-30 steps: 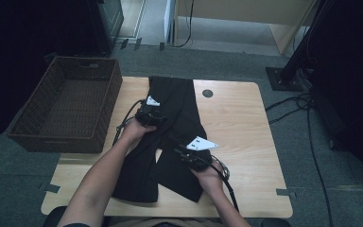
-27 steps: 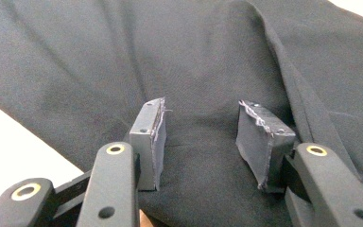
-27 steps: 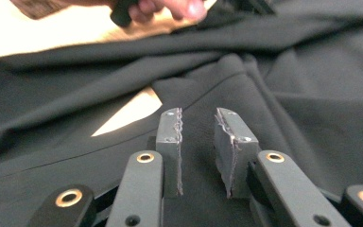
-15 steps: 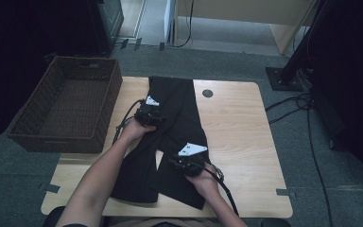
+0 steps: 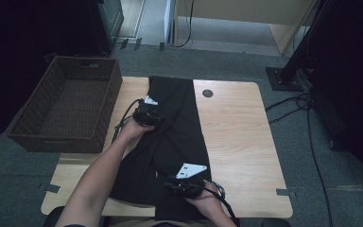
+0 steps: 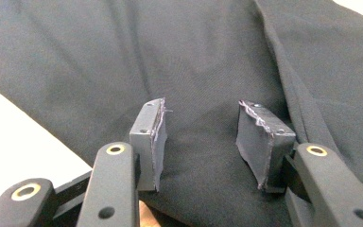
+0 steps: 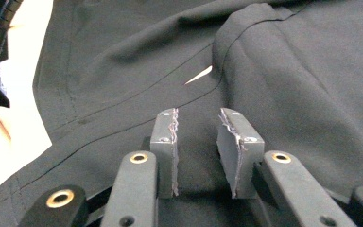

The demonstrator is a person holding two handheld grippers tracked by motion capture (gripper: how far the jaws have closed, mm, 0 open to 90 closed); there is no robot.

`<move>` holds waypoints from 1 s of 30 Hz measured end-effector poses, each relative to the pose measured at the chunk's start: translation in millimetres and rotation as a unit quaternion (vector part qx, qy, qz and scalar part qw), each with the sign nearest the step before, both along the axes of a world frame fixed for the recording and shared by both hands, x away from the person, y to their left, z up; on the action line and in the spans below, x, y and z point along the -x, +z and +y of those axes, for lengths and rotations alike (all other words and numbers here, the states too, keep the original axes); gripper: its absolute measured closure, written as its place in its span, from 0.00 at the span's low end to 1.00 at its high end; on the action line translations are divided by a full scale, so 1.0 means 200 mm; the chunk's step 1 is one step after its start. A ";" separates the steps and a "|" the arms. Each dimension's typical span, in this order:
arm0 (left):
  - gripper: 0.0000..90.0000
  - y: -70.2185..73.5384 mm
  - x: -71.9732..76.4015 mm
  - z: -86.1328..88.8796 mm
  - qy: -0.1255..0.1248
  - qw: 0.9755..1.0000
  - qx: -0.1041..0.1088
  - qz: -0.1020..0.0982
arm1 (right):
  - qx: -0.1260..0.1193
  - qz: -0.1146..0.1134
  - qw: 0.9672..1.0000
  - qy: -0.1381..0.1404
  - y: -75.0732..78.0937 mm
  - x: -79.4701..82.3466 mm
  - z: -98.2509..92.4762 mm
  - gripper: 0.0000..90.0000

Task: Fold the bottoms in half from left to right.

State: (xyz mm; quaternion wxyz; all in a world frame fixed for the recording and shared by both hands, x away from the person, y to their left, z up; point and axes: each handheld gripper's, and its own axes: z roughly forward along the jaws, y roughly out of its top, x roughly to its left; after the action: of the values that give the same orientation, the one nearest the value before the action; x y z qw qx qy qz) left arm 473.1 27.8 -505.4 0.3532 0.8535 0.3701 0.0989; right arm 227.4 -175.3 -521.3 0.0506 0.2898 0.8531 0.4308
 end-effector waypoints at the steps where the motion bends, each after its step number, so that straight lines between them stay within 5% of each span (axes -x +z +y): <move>1: 0.60 0.00 0.00 0.01 -0.004 1.000 0.001 0.000 | 0.005 -0.006 1.000 -0.005 0.00 -0.01 0.00 0.72; 8: 0.63 0.00 0.00 0.02 -0.013 1.000 0.005 0.001 | -0.017 -0.031 0.998 -0.043 0.09 -0.15 0.01 0.71; 14: 0.82 -0.01 0.00 0.06 -0.022 1.000 0.003 -0.002 | -0.039 -0.038 0.994 -0.094 0.12 -0.40 0.06 0.69; 22: 0.95 -0.02 -0.01 0.08 -0.030 0.999 0.012 -0.004 | -0.021 -0.053 0.993 -0.101 0.11 -0.57 0.20 0.64; 30: 0.97 -0.04 -0.02 0.12 -0.044 0.998 0.038 -0.011 | -0.019 -0.057 0.993 -0.098 0.09 -0.67 0.30 0.54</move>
State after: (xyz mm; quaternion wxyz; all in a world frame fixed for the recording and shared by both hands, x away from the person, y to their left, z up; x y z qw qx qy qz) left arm 476.9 51.5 -514.1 0.3934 0.8537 0.3320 0.0790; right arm 360.8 -115.7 -504.2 0.1358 0.3484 0.8080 0.4553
